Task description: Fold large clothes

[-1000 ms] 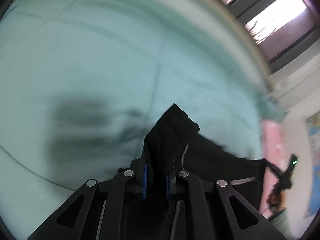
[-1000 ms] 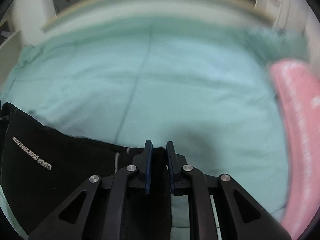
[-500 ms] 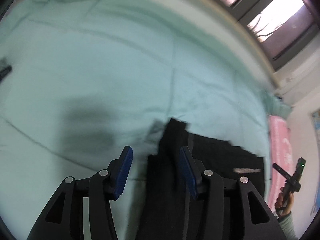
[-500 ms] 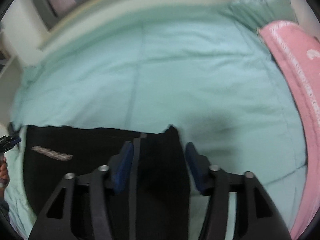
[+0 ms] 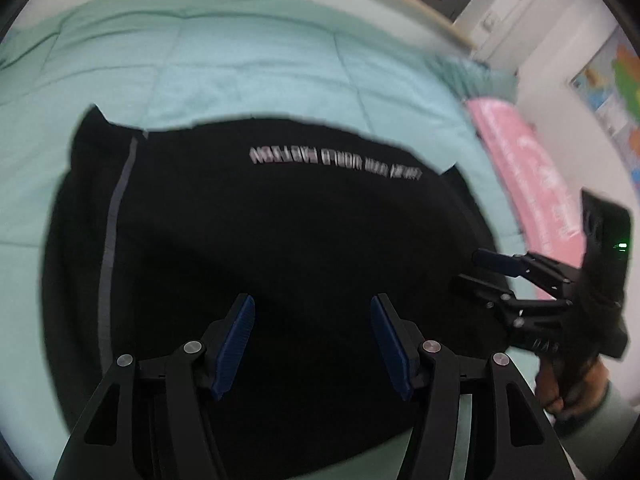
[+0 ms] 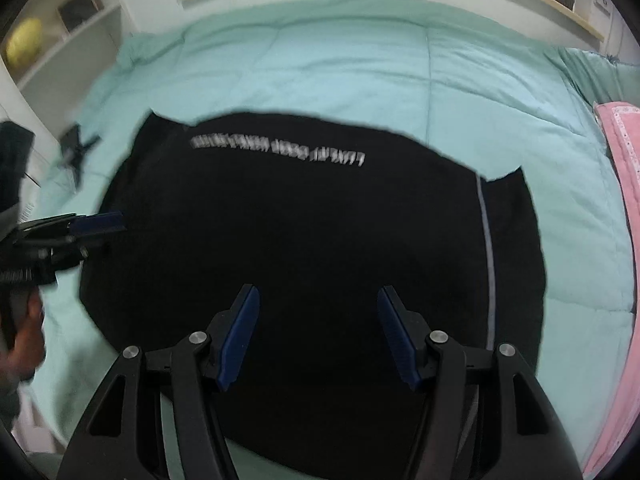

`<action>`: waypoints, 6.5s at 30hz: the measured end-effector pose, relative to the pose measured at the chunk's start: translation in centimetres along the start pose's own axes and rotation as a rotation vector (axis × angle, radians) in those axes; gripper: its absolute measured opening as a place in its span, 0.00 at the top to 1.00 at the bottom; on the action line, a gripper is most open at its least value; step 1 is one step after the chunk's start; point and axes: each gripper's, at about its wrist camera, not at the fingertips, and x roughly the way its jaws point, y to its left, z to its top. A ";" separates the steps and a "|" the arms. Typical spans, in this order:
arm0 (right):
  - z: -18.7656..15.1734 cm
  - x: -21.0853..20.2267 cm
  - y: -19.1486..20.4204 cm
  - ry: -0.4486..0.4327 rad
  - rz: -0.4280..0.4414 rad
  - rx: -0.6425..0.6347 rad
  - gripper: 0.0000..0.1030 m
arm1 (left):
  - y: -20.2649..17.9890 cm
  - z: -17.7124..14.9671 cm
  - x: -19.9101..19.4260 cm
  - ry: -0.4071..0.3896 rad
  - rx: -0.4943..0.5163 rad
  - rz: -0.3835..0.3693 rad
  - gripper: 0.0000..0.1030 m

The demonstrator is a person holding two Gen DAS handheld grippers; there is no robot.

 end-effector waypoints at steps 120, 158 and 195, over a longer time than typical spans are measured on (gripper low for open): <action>-3.4 7.8 -16.2 0.087 0.445 0.385 0.42 | 16.4 0.4 3.6 0.049 -0.481 -0.339 0.63; -16.7 -4.3 -3.6 -0.071 0.386 0.261 0.53 | 14.1 -21.2 -8.0 -0.152 -0.522 -0.410 0.65; -19.0 1.6 7.3 -0.074 -0.066 0.069 0.14 | -1.3 -19.5 -1.6 -0.059 -0.077 0.149 0.33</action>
